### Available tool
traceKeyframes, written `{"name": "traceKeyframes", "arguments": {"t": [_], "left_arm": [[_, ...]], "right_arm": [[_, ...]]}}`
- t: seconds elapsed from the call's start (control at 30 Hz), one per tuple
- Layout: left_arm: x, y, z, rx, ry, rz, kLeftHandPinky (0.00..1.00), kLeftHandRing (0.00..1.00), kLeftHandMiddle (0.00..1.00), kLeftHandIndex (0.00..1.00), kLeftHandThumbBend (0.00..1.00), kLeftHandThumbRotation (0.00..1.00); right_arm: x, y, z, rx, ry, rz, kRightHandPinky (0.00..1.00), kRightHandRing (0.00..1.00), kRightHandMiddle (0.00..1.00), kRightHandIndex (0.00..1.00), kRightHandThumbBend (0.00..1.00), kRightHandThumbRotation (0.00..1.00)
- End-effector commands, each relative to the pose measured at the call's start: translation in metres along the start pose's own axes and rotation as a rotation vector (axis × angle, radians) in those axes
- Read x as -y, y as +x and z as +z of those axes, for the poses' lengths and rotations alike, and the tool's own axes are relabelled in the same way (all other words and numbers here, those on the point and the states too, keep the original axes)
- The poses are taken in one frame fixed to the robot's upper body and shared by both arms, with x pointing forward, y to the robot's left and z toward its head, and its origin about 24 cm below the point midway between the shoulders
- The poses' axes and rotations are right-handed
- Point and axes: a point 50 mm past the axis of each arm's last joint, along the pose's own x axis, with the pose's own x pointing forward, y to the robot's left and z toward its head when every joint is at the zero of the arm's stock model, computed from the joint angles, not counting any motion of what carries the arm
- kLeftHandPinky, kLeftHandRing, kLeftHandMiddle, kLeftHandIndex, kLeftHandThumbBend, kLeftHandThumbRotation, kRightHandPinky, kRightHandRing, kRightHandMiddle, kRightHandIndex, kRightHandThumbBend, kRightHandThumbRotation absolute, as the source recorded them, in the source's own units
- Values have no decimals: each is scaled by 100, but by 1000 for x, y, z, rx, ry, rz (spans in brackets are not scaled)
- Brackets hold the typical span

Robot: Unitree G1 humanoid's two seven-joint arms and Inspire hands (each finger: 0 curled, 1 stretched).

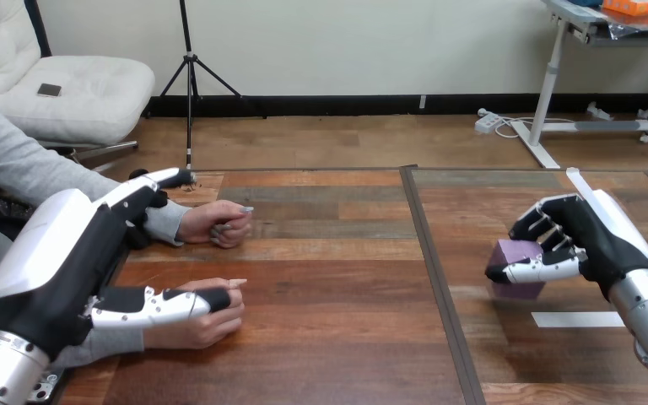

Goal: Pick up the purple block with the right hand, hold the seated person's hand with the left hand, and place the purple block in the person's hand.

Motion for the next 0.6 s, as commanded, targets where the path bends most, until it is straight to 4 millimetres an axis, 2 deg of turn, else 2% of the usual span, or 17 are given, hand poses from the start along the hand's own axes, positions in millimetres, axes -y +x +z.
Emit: {"name": "traceKeyframes", "arguments": {"t": [0.0,0.57], "left_arm": [[-10,6,4,34,76,-42,64,82,87,86,100,44],[-6,10,-9,-15,202,-215,75,83,86,83,100,34]], "right_arm": [[21,11,25,108,3,-76,35,39,43,44,81,0],[23,11,26,119,-12,-75,35,39,43,44,81,0]]}}
